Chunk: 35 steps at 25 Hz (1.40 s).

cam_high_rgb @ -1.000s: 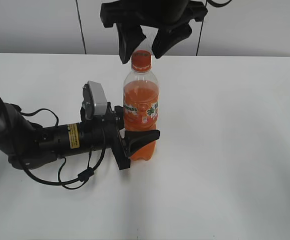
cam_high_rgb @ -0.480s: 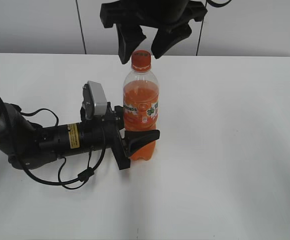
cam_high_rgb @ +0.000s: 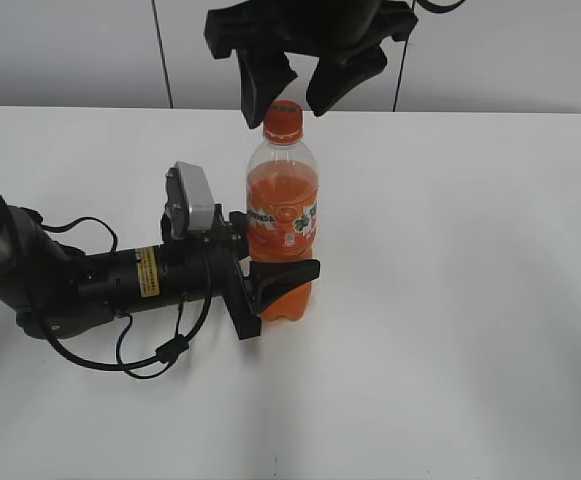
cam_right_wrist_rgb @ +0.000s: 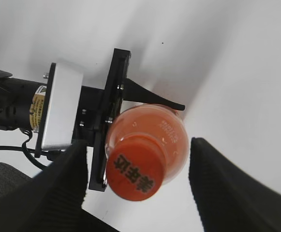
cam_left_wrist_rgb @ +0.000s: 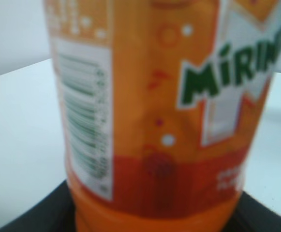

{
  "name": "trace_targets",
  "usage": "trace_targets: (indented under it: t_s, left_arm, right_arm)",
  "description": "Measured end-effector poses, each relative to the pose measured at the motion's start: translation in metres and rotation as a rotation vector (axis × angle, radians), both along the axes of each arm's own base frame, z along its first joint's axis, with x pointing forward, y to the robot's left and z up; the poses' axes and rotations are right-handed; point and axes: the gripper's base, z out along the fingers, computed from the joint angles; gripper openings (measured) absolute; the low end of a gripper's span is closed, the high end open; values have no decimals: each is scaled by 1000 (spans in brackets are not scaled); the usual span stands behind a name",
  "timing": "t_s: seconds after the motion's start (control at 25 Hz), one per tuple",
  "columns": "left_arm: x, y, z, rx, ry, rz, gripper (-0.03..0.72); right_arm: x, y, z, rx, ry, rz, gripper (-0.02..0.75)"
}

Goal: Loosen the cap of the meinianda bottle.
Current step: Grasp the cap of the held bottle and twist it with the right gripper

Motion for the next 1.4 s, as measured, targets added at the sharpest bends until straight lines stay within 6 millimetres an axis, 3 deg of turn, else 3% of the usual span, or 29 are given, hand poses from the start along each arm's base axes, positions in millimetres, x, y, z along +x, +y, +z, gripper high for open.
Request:
trace_targets:
  t_s: [0.44,0.52,0.64,1.0,1.28,1.4]
  left_arm:
    - [0,0,0,0,0,0,387]
    - [0,0,0,0,0,0,387]
    - [0,0,0,0,0,0,387]
    - [0,0,0,0,0,0,387]
    - [0,0,0,0,0,0,387]
    - [0,0,0,0,0,-1,387]
  right_arm:
    - [-1,-1,-4,-12,10,3,477]
    - [-1,-1,-4,-12,10,3,427]
    - [-1,-1,-4,-13,6,15,276]
    - [-1,0,-4,-34,-29,134,270]
    - [-1,0,-4,-75,-91,318,270]
    - [-2,1,-4,-105,-141,473,270]
